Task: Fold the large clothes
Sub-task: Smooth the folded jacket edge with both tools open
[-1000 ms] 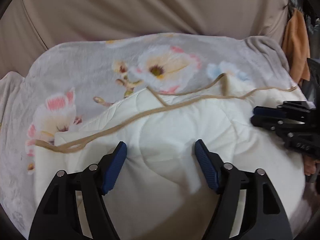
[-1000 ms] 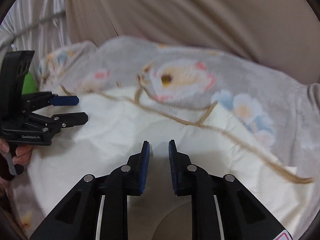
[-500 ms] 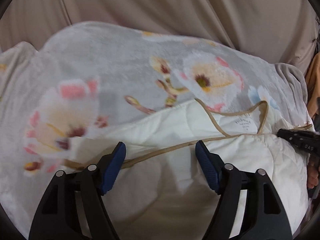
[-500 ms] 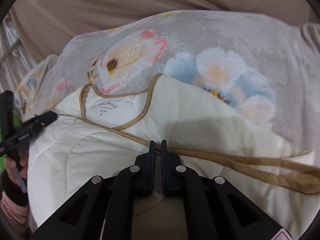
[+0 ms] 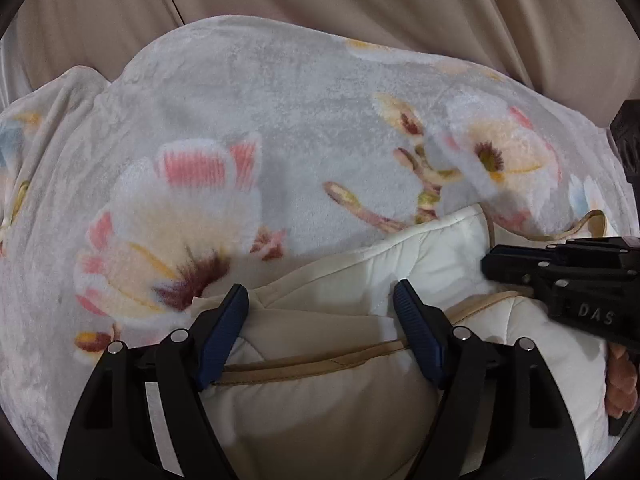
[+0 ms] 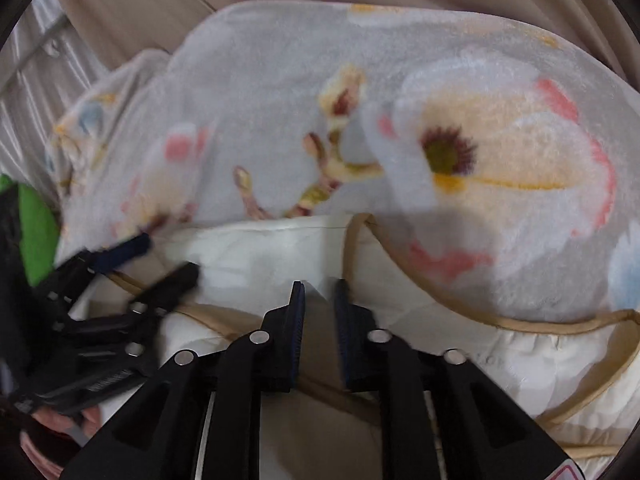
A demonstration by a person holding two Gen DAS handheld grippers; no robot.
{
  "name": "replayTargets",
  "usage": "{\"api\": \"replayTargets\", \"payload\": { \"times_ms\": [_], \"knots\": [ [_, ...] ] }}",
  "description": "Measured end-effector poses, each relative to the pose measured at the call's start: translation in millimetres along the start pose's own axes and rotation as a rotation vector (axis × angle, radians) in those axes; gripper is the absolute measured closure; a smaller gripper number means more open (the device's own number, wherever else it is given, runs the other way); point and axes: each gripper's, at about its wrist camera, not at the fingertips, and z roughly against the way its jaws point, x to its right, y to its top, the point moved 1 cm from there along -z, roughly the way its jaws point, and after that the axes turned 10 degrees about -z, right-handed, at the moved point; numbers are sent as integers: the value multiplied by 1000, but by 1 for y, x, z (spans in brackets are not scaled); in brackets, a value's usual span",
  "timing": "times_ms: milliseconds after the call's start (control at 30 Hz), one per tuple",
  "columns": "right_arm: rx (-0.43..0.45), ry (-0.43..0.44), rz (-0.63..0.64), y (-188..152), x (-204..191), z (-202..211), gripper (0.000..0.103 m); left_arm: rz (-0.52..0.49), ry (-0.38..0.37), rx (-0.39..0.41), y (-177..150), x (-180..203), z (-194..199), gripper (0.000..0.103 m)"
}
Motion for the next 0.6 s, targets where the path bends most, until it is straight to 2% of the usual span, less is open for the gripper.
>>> {"api": "replayTargets", "payload": {
  "times_ms": [67,133,167,233,300,333,433,467,533,600],
  "knots": [
    [0,-22,-28,0,14,4,101,-3,4,-7,0,0,-4,29],
    [48,-123,-84,0,35,20,101,-2,7,-8,0,-1,-5,28],
    [78,-152,-108,-1,42,28,93,-5,9,-7,0,-1,-5,28],
    [136,-93,-134,-5,45,51,91,-12,21,-9,0,2,-6,27],
    [143,8,-83,-8,25,61,91,-21,34,-13,0,5,-8,26],
    [142,21,-43,-8,14,61,91,-24,38,-14,0,5,-8,26],
    [108,-36,83,-6,-23,33,91,-20,36,-12,0,3,-8,26],
    [63,-58,90,-2,-27,15,92,-17,38,-10,0,2,-7,26],
    [35,-113,72,4,-21,-2,103,-17,41,-12,0,4,-7,26],
    [94,-143,-13,13,-2,14,98,-21,41,-14,0,4,-5,26]
  ]
}}
